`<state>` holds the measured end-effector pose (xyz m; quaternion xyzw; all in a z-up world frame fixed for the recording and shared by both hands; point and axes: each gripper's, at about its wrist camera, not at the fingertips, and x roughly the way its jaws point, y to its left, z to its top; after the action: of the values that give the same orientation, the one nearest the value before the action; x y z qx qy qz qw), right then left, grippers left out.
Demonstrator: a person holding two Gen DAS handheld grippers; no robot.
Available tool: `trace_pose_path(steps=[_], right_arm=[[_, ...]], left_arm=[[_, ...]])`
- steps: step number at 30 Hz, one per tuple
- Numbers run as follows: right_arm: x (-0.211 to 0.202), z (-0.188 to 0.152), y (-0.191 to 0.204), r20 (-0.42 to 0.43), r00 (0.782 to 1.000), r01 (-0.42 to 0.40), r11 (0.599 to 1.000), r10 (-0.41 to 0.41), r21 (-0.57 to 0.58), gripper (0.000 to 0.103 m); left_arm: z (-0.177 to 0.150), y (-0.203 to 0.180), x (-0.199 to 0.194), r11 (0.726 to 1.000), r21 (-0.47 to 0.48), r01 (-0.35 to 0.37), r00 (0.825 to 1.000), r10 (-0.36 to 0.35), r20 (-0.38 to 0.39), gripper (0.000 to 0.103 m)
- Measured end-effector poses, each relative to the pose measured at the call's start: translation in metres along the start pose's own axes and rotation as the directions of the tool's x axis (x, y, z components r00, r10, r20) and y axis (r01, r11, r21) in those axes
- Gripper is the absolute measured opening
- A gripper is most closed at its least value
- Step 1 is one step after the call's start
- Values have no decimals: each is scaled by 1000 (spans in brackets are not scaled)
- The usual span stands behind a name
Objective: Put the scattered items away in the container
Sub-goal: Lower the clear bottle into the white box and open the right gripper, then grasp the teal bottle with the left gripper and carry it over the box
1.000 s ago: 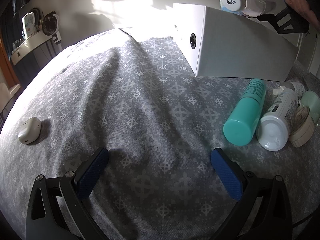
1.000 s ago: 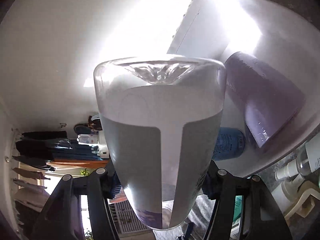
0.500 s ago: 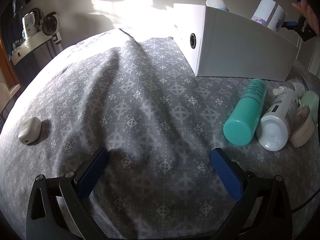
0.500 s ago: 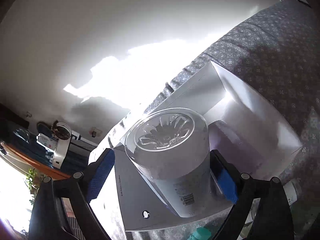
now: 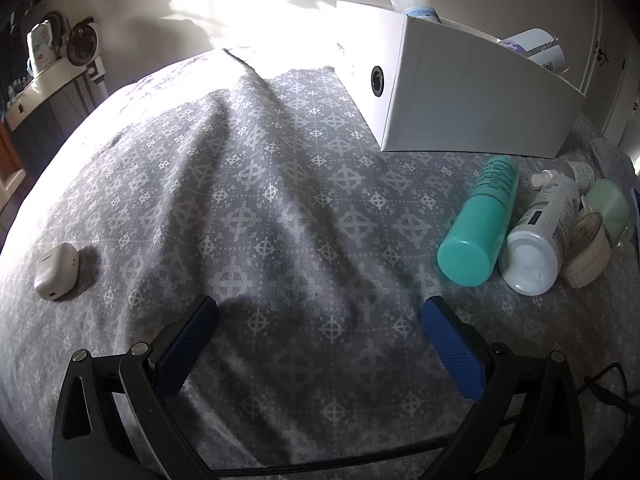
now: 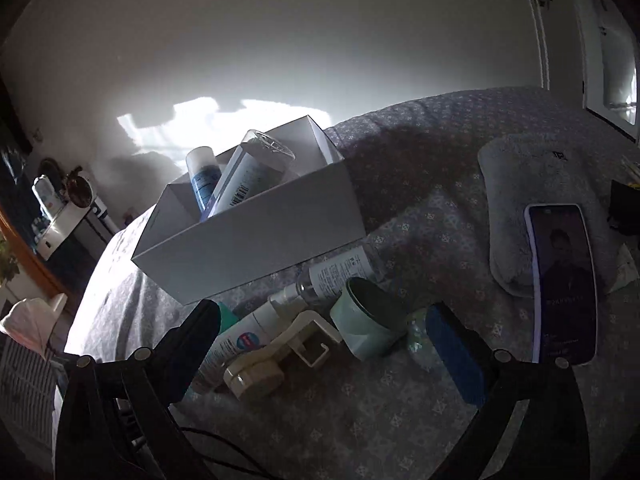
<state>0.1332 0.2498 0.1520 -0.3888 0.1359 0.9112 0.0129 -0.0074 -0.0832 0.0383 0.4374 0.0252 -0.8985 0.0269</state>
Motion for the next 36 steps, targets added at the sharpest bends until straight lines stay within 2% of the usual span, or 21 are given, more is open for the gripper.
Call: trace_pose_path(steps=[3, 5, 8, 9, 10, 12, 14, 16, 17, 19, 20, 21, 23, 25, 26, 27, 30, 32, 34, 36], right_arm=[[2, -33, -20, -74, 997, 0, 1000, 0, -6, 103], [8, -53, -33, -116, 993, 1, 1000, 0, 12, 103], [15, -88, -44, -196, 981, 16, 998, -3, 68, 103], [15, -97, -45, -185, 982, 42, 996, -26, 84, 103], [12, -103, -41, -136, 989, 60, 996, -51, 61, 103], [16, -110, -25, -127, 983, 127, 991, -131, -39, 103], [24, -119, -8, -115, 971, 189, 969, -209, -161, 103], [24, -127, -2, -60, 971, 215, 953, -233, -215, 103], [24, -128, -3, -59, 971, 213, 955, -230, -205, 103], [23, -128, -7, -63, 974, 202, 961, -217, -188, 103], [23, -129, -7, -58, 975, 202, 962, -216, -186, 103], [23, -130, -7, -52, 974, 206, 960, -219, -189, 103], [23, -131, -4, -46, 973, 213, 958, -225, -190, 103], [23, -131, -2, -46, 973, 213, 959, -226, -188, 103], [23, -132, -2, -45, 973, 213, 959, -225, -187, 103], [23, -132, -2, -44, 973, 214, 959, -226, -187, 103], [23, -131, -1, -43, 971, 221, 956, -233, -190, 103], [24, -129, -1, -43, 970, 226, 955, -238, -190, 103], [26, -128, 1, -42, 970, 228, 955, -240, -191, 103], [26, -128, 1, -41, 969, 230, 954, -242, -193, 103]], left_arm=[[19, 6, -20, 993, -66, 99, 993, -94, 77, 103], [40, -2, -23, 985, -39, 167, 983, -164, 77, 103], [73, -31, -11, 977, 82, 195, 981, -196, -3, 103], [81, -43, -6, 968, 114, 222, 975, -220, -29, 103], [88, -52, 0, 956, 140, 257, 966, -251, -63, 103], [98, -73, 14, 930, 203, 306, 948, -277, -160, 102], [102, -93, 27, 906, 283, 314, 939, -253, -233, 102], [99, -110, 38, 886, 340, 314, 934, -223, -280, 102], [99, -114, 43, 886, 343, 312, 931, -214, -295, 98], [99, -117, 54, 902, 301, 310, 921, -206, -330, 78], [98, -119, 61, 904, 291, 314, 909, -198, -367, 66], [94, -122, 66, 905, 298, 304, 907, -179, -381, 60], [88, -127, 67, 904, 347, 250, 928, -121, -354, 52], [86, -126, 61, 915, 340, 218, 939, -102, -328, 45], [84, -125, 58, 919, 340, 199, 945, -88, -314, 34], [82, -124, 54, 922, 345, 174, 952, -68, -298, 33], [74, -113, 45, 934, 313, 169, 954, -75, -290, 33], [69, -105, 32, 943, 273, 192, 954, -114, -278, 33], [69, -101, 11, 937, 225, 269, 947, -214, -239, 33], [76, -105, -15, 925, 220, 311, 945, -276, -177, 33]])
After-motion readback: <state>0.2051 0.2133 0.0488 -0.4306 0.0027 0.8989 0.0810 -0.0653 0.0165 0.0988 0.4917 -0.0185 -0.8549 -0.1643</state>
